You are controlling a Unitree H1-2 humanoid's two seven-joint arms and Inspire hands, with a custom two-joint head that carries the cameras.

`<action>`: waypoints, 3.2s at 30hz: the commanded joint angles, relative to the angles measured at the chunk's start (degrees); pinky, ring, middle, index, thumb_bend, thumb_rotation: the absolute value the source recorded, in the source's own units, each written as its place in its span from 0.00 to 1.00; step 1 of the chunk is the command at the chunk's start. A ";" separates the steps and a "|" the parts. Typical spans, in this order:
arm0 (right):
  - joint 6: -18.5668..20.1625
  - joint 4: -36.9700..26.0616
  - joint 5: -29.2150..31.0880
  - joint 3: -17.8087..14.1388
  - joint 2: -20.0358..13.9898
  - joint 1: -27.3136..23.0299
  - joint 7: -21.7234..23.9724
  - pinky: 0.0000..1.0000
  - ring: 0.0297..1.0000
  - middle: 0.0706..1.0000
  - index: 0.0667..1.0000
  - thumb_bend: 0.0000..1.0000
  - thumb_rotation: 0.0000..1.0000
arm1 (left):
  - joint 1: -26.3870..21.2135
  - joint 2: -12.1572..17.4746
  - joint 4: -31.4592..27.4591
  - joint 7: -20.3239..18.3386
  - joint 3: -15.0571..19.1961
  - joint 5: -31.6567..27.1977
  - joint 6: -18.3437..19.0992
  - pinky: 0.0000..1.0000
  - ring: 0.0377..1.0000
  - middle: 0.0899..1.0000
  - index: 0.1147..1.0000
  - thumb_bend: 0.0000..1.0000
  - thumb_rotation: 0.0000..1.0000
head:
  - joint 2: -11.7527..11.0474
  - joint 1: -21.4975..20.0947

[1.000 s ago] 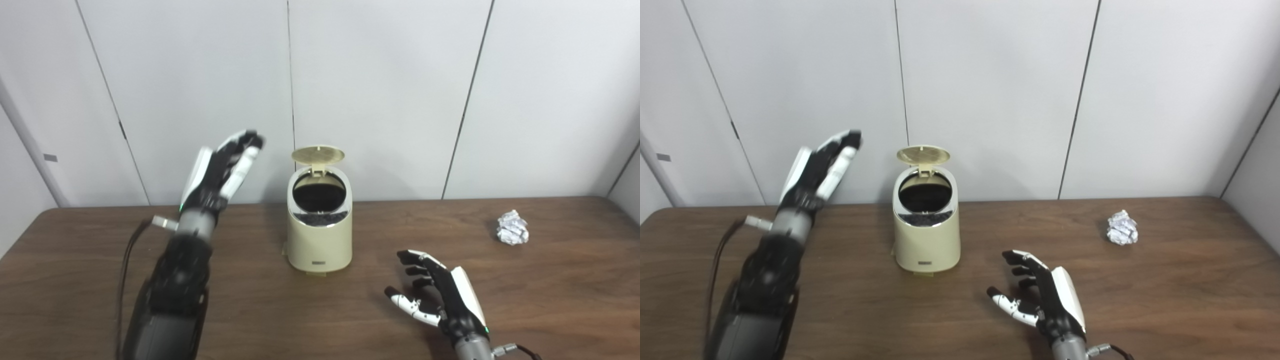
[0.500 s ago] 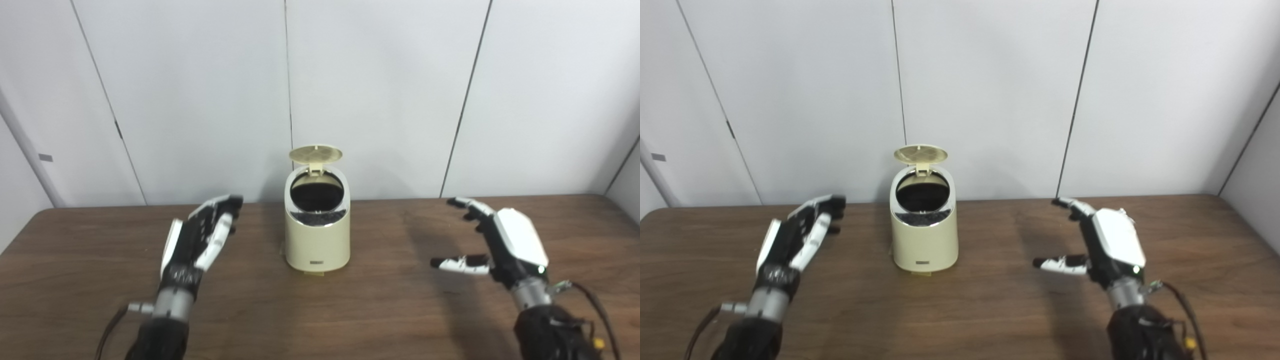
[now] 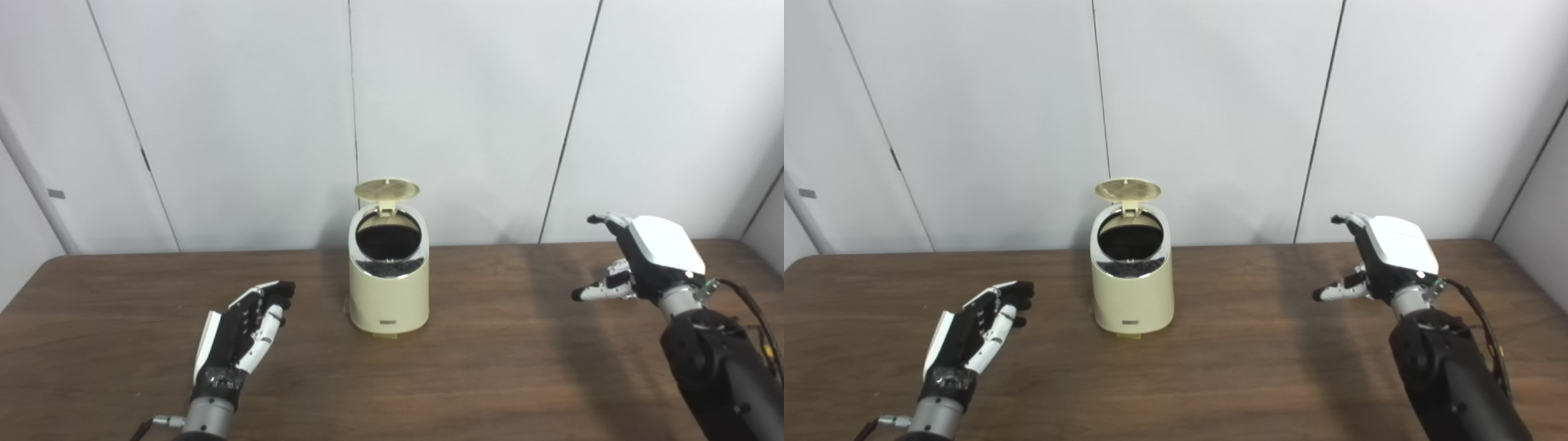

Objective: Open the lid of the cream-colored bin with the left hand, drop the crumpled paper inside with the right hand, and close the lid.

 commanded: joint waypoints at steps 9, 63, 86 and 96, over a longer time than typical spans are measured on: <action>1.53 11.14 -1.86 2.17 -3.98 -8.55 1.04 0.78 0.90 0.87 0.79 0.95 0.27 | -0.27 -0.21 -1.57 0.86 0.18 -0.78 -0.30 0.75 0.78 0.76 0.75 0.16 0.61 | 0.29 -0.29; -3.39 37.22 6.62 13.56 -5.02 -22.28 4.92 0.48 0.58 0.67 0.74 0.82 0.04 | 4.26 0.11 -2.16 1.27 1.19 -5.23 -2.22 0.73 0.79 0.77 0.74 0.14 0.53 | -0.18 -2.69; 3.43 32.66 -0.97 22.43 -8.36 -23.52 15.58 0.31 0.41 0.55 0.75 0.83 0.17 | 4.63 0.69 -3.30 0.72 0.65 -5.31 -2.76 0.73 0.78 0.76 0.73 0.14 0.57 | 0.68 -4.01; 4.26 31.68 -3.51 23.65 -9.56 -23.88 20.03 0.31 0.45 0.59 0.78 0.89 0.22 | 4.46 1.06 -3.24 0.58 0.75 -5.55 -2.86 0.72 0.77 0.75 0.72 0.15 0.56 | 1.16 -4.69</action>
